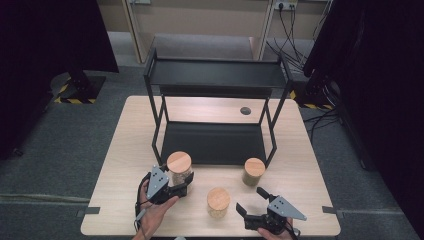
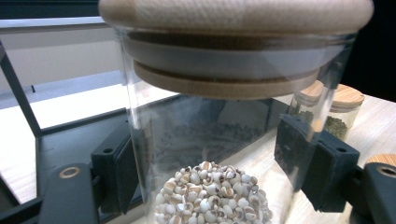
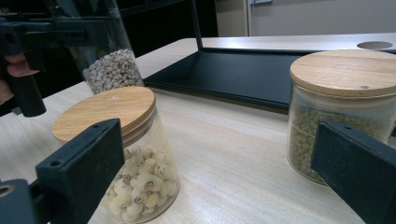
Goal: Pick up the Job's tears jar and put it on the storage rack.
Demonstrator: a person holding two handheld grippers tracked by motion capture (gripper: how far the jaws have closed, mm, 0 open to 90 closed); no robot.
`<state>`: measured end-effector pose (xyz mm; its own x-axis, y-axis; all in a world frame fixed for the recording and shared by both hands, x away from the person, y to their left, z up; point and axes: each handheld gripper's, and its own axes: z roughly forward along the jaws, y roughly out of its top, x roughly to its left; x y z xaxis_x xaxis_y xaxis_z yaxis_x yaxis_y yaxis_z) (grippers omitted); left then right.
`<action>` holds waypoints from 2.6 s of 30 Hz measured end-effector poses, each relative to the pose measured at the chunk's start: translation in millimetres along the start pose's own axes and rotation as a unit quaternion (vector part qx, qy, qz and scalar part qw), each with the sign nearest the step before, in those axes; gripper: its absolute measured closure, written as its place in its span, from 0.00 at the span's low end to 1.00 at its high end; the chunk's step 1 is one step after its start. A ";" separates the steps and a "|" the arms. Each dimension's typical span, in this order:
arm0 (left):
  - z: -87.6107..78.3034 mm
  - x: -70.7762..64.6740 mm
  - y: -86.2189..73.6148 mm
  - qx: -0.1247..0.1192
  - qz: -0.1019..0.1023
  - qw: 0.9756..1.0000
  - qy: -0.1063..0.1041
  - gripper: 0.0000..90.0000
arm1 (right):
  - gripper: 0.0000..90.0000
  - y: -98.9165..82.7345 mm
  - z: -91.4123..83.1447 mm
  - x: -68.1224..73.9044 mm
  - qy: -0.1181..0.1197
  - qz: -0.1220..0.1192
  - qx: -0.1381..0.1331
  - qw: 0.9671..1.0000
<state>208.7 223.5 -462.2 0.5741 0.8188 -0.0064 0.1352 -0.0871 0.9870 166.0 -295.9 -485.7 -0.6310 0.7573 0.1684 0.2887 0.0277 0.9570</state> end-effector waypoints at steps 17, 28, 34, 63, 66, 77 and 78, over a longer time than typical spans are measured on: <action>25.1 5.3 18.4 -0.011 -0.005 1.000 0.003 0.28 | 0.04 0.0 -0.5 -0.1 0.001 0.002 -0.001 1.000; 47.5 11.4 30.8 -0.004 -0.002 1.000 0.022 0.28 | 0.04 0.0 -0.1 -1.0 0.003 0.005 0.000 1.000; 62.6 13.8 35.4 -0.002 -0.005 0.999 0.032 0.28 | 0.04 0.0 -0.5 -1.4 0.003 0.005 -0.001 1.000; 123.4 22.4 26.8 0.010 -0.017 0.995 0.100 0.28 | 0.04 0.0 -1.5 -3.4 0.007 0.006 -0.004 1.000; 125.8 22.6 25.4 0.013 -0.013 0.995 0.103 0.28 | 0.04 0.0 -1.1 -3.5 0.008 0.005 -0.003 1.000; 131.8 25.4 17.5 0.017 -0.018 0.994 0.109 0.28 | 0.04 -0.1 -1.3 -3.7 0.009 0.006 -0.003 1.000; 131.8 25.4 17.5 0.017 -0.018 0.994 0.109 0.28 | 0.04 -0.1 -1.3 -3.7 0.009 0.006 -0.003 1.000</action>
<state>332.0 168.0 -466.2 0.3805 0.9248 -0.0027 0.1809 -0.0715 0.9809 167.4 -299.5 -486.1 -0.6404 0.7458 0.1837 0.2920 0.0152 0.9563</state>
